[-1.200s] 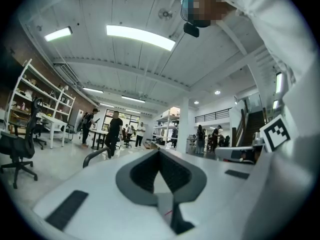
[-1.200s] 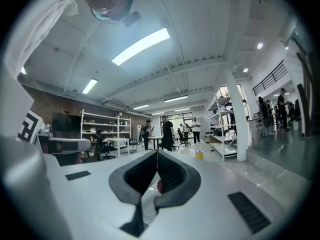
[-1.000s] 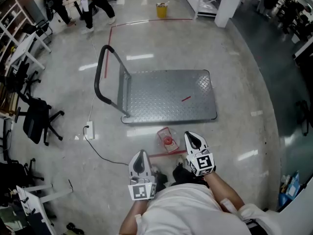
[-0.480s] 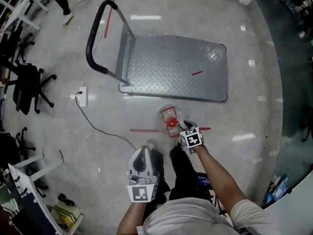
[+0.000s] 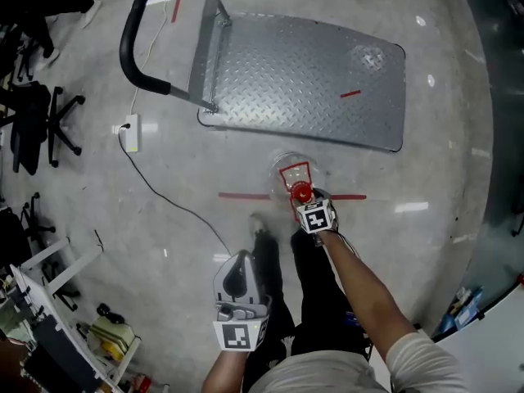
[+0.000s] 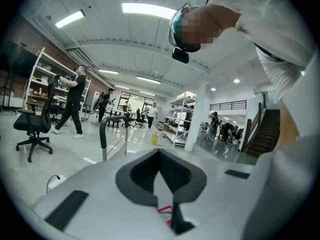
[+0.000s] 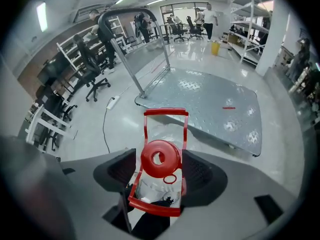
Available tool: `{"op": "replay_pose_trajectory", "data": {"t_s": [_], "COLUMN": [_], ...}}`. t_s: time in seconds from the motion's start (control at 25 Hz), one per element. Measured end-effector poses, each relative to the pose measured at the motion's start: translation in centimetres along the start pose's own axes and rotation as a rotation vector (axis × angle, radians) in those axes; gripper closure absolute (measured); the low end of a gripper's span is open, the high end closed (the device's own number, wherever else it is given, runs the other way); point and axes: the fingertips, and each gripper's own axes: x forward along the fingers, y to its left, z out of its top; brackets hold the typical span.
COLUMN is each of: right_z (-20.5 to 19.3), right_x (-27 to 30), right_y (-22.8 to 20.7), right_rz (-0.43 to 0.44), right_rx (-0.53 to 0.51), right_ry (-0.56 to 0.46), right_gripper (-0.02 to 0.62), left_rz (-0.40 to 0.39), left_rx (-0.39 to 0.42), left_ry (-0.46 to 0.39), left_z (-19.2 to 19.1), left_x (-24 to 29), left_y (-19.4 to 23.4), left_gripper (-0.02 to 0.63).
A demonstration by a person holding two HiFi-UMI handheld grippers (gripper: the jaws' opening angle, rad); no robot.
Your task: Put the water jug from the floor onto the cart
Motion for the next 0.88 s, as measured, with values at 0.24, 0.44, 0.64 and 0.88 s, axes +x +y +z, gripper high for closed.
{"op": "replay_pose_trajectory", "data": {"t_s": [0.24,0.44,0.64,0.88], "right_z": [-1.0,-0.8,0.5,1.7], "right_x": [2.4,2.1,-1.0,-7.6], "right_y": [-0.2,0.1,0.0,0.1], "right_rz": [-0.025,-0.024,-0.019,0.050], "right_rx": [-0.010,-0.005,-0.030,-0.060], "right_ry": [0.084,0.093,0.056,0.044], "right_gripper": [0.310,0.307,0.314,0.316], "left_rz": [0.024,0.029,0.025,0.007], "left_rx": [-0.026,-0.028,-0.021,-0.020], "left_ry": [0.013,0.023,-0.011,-0.054], "left_z": [-0.8,-0.9,0.3,3.1], "left_x": [-0.4,-0.1,1.9,4.2], "left_y": [0.6,1.1,0.8,-2.2], "left_gripper": [0.603,0.603,0.603,0.603]}}
